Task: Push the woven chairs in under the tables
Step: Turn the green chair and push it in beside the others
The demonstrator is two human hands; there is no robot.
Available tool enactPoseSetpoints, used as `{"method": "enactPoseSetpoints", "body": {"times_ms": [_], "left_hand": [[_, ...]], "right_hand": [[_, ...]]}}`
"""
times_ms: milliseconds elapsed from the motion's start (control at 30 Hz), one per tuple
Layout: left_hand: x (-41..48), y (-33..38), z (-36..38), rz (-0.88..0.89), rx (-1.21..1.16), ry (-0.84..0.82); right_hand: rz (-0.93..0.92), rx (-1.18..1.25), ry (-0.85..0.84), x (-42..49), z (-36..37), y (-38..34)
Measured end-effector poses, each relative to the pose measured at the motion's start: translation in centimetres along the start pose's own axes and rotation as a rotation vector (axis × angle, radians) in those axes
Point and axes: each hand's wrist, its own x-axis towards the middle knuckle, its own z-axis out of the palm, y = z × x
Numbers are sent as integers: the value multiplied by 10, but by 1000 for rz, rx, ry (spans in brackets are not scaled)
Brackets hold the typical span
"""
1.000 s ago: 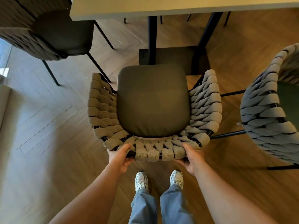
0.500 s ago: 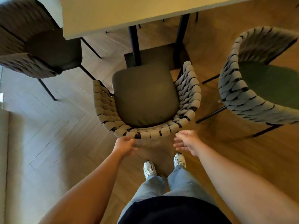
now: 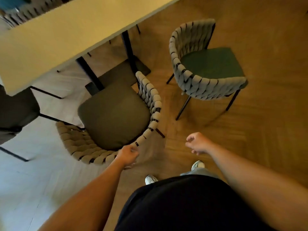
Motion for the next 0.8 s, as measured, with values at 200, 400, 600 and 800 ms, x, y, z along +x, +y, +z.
{"method": "enactPoseSetpoints", "body": {"times_ms": [200,400,600,800], "left_hand": [[32,99,36,98,181,-79],[46,195,96,185,301,-144],[67,270,133,221,378,-218],[114,338,110,266,540,-167]], "right_hand": [[69,168,31,13,-56,68],[88,221,36,25,-121,134],[122,297,25,41,-178,166],[118,336,1,80,-217,149]]}}
